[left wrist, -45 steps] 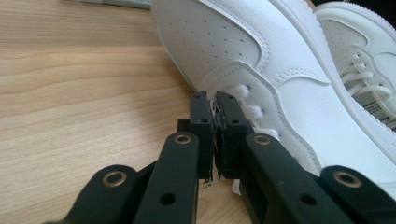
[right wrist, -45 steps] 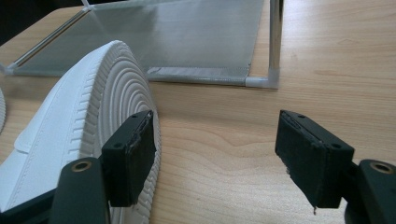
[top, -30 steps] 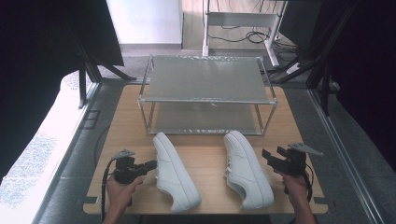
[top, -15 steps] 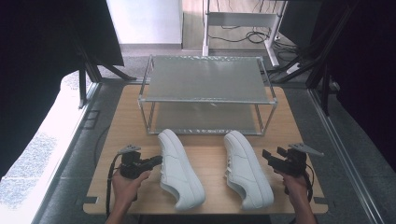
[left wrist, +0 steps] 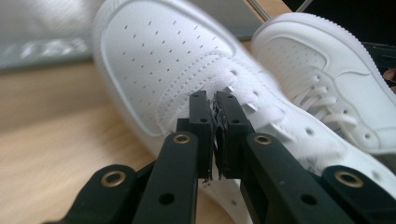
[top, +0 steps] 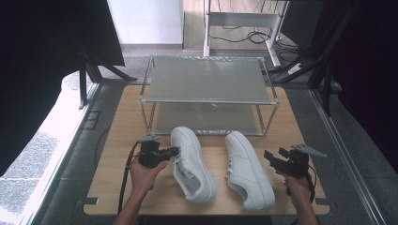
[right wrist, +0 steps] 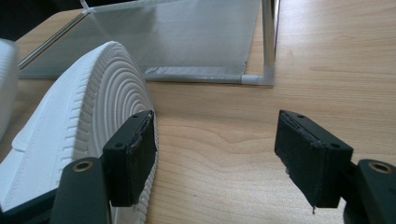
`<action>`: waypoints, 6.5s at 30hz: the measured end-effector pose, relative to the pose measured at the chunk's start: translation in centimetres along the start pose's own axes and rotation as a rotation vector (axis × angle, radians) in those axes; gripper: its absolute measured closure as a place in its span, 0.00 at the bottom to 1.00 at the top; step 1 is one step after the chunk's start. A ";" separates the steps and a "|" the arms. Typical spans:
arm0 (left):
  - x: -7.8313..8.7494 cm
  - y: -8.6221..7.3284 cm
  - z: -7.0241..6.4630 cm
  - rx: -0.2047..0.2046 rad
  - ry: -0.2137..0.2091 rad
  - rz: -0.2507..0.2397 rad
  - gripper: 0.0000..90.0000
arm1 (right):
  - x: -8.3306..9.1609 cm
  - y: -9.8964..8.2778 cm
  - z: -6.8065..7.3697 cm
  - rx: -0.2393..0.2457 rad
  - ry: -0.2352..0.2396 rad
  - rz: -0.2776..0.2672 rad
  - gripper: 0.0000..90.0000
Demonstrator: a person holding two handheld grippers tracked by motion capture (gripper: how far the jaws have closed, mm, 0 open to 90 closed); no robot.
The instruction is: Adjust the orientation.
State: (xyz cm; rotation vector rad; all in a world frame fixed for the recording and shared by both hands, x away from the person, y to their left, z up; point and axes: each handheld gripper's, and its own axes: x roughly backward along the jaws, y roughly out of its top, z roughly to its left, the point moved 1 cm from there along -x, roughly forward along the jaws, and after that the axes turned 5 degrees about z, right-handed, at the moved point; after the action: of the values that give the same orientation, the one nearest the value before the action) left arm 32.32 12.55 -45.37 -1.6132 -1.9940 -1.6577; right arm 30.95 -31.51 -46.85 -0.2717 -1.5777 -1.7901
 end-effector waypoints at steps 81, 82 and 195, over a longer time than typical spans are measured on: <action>0.5 -3.6 -2.3 -0.115 -0.099 0.105 0.96 | 0.5 -0.5 -1.3 -0.006 -0.054 -0.008 0.33; 0.8 -3.5 -2.3 -0.109 -0.134 0.082 0.94 | 0.8 -0.4 -1.1 0.005 -0.074 -0.044 0.35; 5.4 -2.7 2.2 -0.017 0.021 -0.141 0.43 | 1.2 -0.5 10.7 0.443 0.128 0.204 1.00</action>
State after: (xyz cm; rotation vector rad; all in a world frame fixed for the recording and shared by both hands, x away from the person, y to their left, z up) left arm 29.06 18.07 -44.69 -1.4852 -2.1345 -1.7350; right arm 26.66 -22.02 -44.07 -0.0991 -1.7348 -1.2409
